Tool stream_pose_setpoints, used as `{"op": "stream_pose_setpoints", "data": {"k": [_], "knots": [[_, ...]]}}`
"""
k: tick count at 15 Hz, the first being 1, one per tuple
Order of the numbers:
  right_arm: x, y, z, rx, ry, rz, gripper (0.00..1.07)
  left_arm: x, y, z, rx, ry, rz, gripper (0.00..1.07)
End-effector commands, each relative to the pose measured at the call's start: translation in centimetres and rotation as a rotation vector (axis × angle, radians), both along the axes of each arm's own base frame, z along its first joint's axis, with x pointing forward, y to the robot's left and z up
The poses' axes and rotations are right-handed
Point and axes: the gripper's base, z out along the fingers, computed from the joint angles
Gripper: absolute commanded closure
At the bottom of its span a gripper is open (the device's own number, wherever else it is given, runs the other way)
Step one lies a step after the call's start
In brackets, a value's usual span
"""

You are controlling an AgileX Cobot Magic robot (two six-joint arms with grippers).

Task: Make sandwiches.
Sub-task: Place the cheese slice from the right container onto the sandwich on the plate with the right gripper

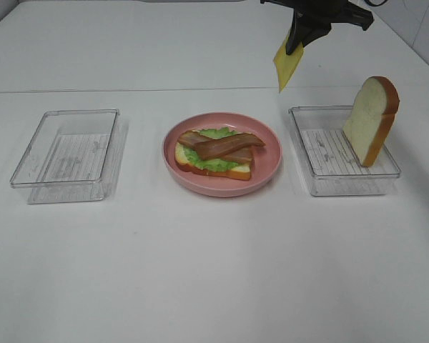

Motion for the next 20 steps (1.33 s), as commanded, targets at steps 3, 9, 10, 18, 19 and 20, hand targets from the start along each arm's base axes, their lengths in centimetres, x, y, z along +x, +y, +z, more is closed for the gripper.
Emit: {"op": "stream_pose_setpoints", "data": {"k": [3, 9, 10, 18, 19, 20], "knots": [[-2.2, 4.5, 0.1, 0.09, 0.098, 0.11, 1.07, -0.2, -0.1, 0.1, -0.013, -0.028, 0.001, 0.06], [-3.0, 7.8, -3.1, 0.357, 0.149, 0.21, 1.07, -0.2, -0.1, 0.1, -0.013, -0.028, 0.001, 0.06], [-3.1, 8.0, -3.9, 0.376, 0.155, 0.214, 1.07, -0.2, -0.1, 0.1, -0.013, -0.028, 0.001, 0.06], [-3.8, 8.0, -9.6, 0.463, 0.139, 0.177, 1.07, -0.2, -0.1, 0.1, -0.013, -0.028, 0.001, 0.06], [-3.5, 7.8, -9.8, 0.425, 0.109, 0.159, 1.07, -0.2, -0.1, 0.1, -0.013, -0.028, 0.001, 0.06], [-3.4, 7.7, -9.8, 0.424, 0.104, 0.154, 1.07, -0.2, -0.1, 0.1, -0.013, -0.028, 0.001, 0.06]]}}
